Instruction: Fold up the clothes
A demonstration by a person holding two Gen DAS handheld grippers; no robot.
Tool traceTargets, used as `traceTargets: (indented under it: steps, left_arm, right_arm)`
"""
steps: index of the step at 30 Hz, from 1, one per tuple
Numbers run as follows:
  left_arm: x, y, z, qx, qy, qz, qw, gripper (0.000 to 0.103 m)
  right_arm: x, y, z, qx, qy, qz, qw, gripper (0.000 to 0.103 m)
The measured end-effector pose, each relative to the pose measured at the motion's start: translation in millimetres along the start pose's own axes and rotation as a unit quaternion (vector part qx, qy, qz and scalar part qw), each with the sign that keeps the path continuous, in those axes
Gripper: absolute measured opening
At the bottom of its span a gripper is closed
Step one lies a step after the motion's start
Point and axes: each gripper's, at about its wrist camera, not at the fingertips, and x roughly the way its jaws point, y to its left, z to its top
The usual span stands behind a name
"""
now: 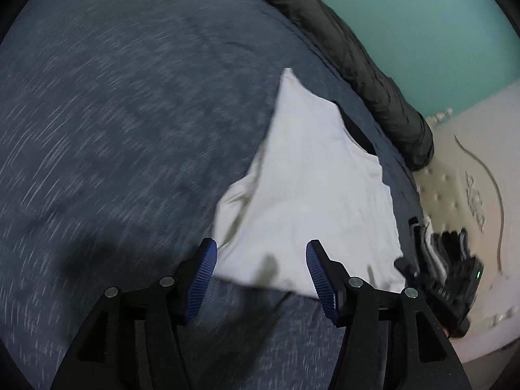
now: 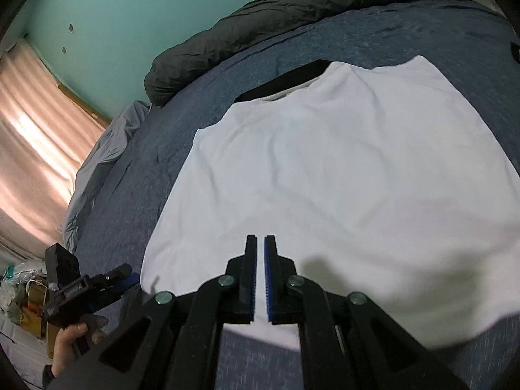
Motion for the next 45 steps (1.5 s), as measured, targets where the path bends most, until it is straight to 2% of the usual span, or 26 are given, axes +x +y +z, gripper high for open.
traceTargets:
  steps: [8, 10, 15, 18, 20, 23, 26, 36, 45]
  left_arm:
    - [6.9, 18.8, -14.5, -0.043, 0.013, -0.011, 0.9989, 0.064]
    - [10.9, 12.1, -16.2, -0.032, 0.014, -0.011, 0.9993, 0.064]
    - [23.7, 10.4, -20.1, -0.051, 0.002, -0.027, 0.9984, 0.061]
    - [31.3, 9.9, -16.2, -0.06, -0.005, -0.038, 0.9975, 0.039]
    - [38.8, 9.2, -14.1, -0.065, -0.004, -0.039, 0.9971, 0.019]
    - [45.2, 7.5, -12.8, -0.069, -0.007, -0.042, 0.9967, 0.012]
    - [44.2, -1.1, -10.3, -0.057, -0.014, -0.043, 0.9973, 0.011]
    - [27.6, -47.7, 0.4, -0.003, -0.042, -0.061, 0.9973, 0.01]
    - [47.9, -162.4, 9.3, 0.094, -0.015, -0.081, 0.9921, 0.01]
  right_arm:
    - [-22.0, -18.0, -24.4, 0.008, -0.014, 0.001, 1.0, 0.004]
    - [-31.6, -25.9, -27.3, 0.015, -0.026, 0.003, 1.0, 0.004]
    - [-50.7, -48.2, -33.3, 0.032, -0.059, 0.004, 0.998, 0.004]
    - [-57.2, -62.9, -34.5, 0.048, -0.071, 0.007, 0.996, 0.004]
    - [-60.2, -73.2, -34.1, 0.061, -0.076, 0.008, 0.995, 0.004]
    - [-70.1, -86.6, -32.0, 0.076, -0.088, 0.007, 0.993, 0.004]
    - [-79.7, -101.9, -29.8, 0.091, -0.1, 0.003, 0.991, 0.004]
    - [-100.2, -140.4, -27.6, 0.135, -0.12, 0.0, 0.984, 0.005]
    - [-110.4, -156.9, -24.9, 0.144, -0.126, 0.008, 0.981, 0.005]
